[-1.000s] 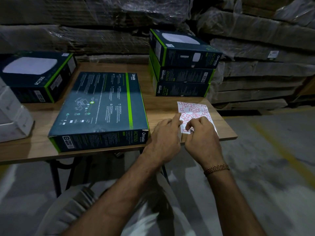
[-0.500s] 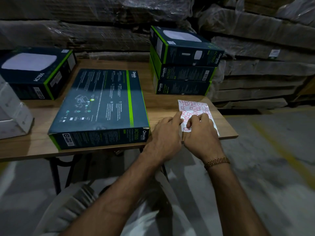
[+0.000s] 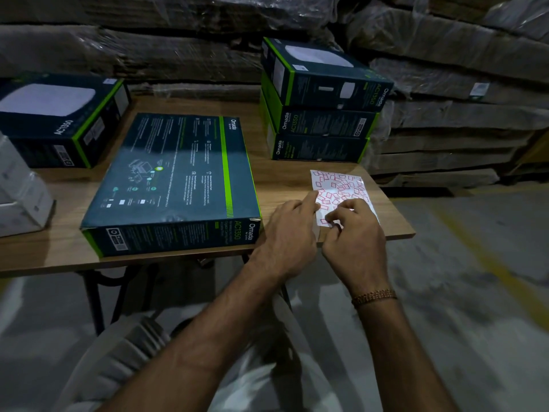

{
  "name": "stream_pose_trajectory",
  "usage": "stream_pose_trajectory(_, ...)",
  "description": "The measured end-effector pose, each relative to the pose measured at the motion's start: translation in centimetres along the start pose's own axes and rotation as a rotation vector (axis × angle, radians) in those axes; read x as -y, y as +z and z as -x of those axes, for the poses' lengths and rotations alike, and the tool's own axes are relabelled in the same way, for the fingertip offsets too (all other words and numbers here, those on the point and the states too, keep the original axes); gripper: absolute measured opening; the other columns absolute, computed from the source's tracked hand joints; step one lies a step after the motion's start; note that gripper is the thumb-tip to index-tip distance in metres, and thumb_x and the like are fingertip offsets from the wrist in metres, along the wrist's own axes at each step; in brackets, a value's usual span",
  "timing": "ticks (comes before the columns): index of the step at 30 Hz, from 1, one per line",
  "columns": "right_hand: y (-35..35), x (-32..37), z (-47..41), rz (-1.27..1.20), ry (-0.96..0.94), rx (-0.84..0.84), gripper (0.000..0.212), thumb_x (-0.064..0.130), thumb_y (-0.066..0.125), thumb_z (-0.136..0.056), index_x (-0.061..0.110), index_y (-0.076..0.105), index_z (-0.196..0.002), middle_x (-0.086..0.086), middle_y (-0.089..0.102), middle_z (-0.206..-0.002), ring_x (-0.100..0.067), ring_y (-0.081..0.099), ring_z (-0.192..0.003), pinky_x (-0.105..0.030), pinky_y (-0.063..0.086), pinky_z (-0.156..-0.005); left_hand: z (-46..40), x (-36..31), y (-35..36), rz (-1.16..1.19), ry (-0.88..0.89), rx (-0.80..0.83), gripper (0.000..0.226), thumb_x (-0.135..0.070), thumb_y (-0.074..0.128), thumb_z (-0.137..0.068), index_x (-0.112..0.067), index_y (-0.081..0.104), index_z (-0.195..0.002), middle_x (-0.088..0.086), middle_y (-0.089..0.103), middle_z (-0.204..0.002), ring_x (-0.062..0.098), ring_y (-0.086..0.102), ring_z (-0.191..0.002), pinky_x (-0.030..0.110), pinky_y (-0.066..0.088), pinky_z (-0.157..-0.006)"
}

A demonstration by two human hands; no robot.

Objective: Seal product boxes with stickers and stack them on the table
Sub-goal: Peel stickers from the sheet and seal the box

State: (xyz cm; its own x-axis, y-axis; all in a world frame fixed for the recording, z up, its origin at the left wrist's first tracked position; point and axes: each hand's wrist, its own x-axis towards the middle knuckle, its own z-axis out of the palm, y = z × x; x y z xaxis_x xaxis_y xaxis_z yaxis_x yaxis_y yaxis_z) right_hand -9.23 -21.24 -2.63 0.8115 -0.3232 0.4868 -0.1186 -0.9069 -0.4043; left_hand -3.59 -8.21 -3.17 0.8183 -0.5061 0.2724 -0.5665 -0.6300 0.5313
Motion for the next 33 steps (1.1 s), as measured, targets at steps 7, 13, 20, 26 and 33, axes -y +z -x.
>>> stream_pose_trajectory(7,-0.9,1.0,-0.9,0.015,0.057,0.051,0.016,0.017,0.063,-0.085,0.014,0.075,-0.094,-0.007,0.058,-0.105,-0.027,0.059,-0.093,-0.034,0.046,-0.073,0.0,-0.2,0.0,0.002,0.018,-0.028,0.074,-0.012,0.057,-0.097,-0.014,0.027,-0.165,0.004,0.058,-0.151,0.028,0.045,-0.139,0.04,0.035,-0.114)
stream_pose_trajectory(13,-1.1,1.8,-1.7,0.138,0.089,0.203,0.02,0.031,0.056,-0.094,0.017,0.065,-0.104,-0.011,0.053,-0.116,-0.033,0.054,-0.112,-0.042,0.048,-0.089,0.0,-0.3,-0.3,-0.003,0.014,-0.02,0.072,-0.012,0.058,-0.098,-0.014,0.029,-0.164,0.005,0.06,-0.149,0.027,0.046,-0.138,0.038,0.035,-0.114)
stream_pose_trajectory(20,-1.1,1.7,-2.0,0.178,0.073,0.292,0.022,0.033,0.054,-0.096,0.017,0.058,-0.111,-0.014,0.045,-0.121,-0.035,0.051,-0.11,-0.045,0.05,-0.09,-0.2,-0.1,0.2,0.004,0.001,-0.021,0.068,-0.015,0.06,-0.097,-0.017,0.034,-0.16,0.006,0.061,-0.145,0.029,0.05,-0.133,0.041,0.039,-0.109)
stream_pose_trajectory(26,-0.8,1.5,-1.9,0.181,0.078,0.31,0.02,0.032,0.055,-0.096,0.018,0.054,-0.111,-0.012,0.041,-0.123,-0.034,0.05,-0.11,-0.049,0.051,-0.092,-0.1,0.0,0.2,0.004,0.004,-0.023,0.068,-0.016,0.058,-0.097,-0.018,0.034,-0.16,0.007,0.061,-0.143,0.03,0.052,-0.131,0.042,0.042,-0.108)
stream_pose_trajectory(33,-0.4,1.1,-1.2,0.081,0.065,0.14,0.022,0.023,0.063,-0.095,0.016,0.063,-0.116,-0.01,0.049,-0.125,-0.031,0.055,-0.112,-0.044,0.05,-0.09,0.1,-0.4,-0.1,0.013,0.015,-0.044,0.067,-0.016,0.059,-0.101,-0.016,0.032,-0.162,0.006,0.059,-0.146,0.029,0.05,-0.134,0.039,0.038,-0.111)
